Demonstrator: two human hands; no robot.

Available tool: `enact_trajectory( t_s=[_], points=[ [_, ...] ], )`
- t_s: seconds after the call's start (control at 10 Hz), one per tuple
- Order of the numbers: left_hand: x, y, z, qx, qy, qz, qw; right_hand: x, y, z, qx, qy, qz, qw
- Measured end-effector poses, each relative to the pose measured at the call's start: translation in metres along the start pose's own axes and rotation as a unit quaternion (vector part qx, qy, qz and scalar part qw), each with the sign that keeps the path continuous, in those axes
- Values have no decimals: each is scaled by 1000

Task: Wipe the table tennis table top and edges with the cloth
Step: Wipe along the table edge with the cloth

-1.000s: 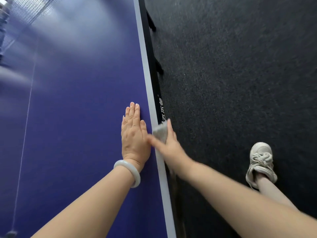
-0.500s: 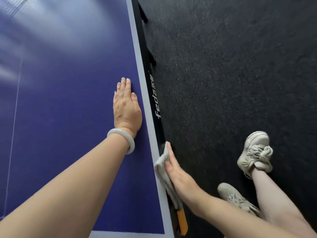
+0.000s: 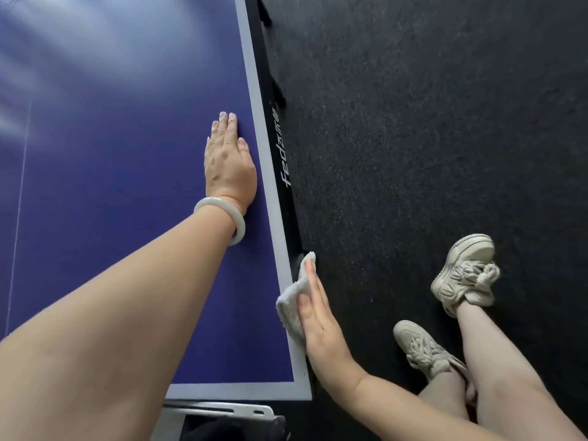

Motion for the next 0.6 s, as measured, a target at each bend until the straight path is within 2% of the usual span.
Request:
enact_trajectory(
  t_s=[0.2,0.3,0.4,0.6],
  points=[
    [0,0,1,-1,-7,0,1000,-6,-32,29,-7,10,-17,1000],
    [1,0,3,1,-4,0,1000,-1,-9,20,-49,93,8,994],
    [0,0,2,-1,-7,-1,1000,9,22,6,-67,123,16,990],
    [2,-1,2,0,-17,11,1000,17,38,7,-65,129,-24,989]
  ],
)
Point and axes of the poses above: each hand's wrist, its own y-axis away from the middle knuckle, its own x-axis out of the palm, z = x × y, the point moved 6 cm from there along -y, towards the middle knuckle, and after that the axes turned 5 degrees about z, right-handed, at the moved point
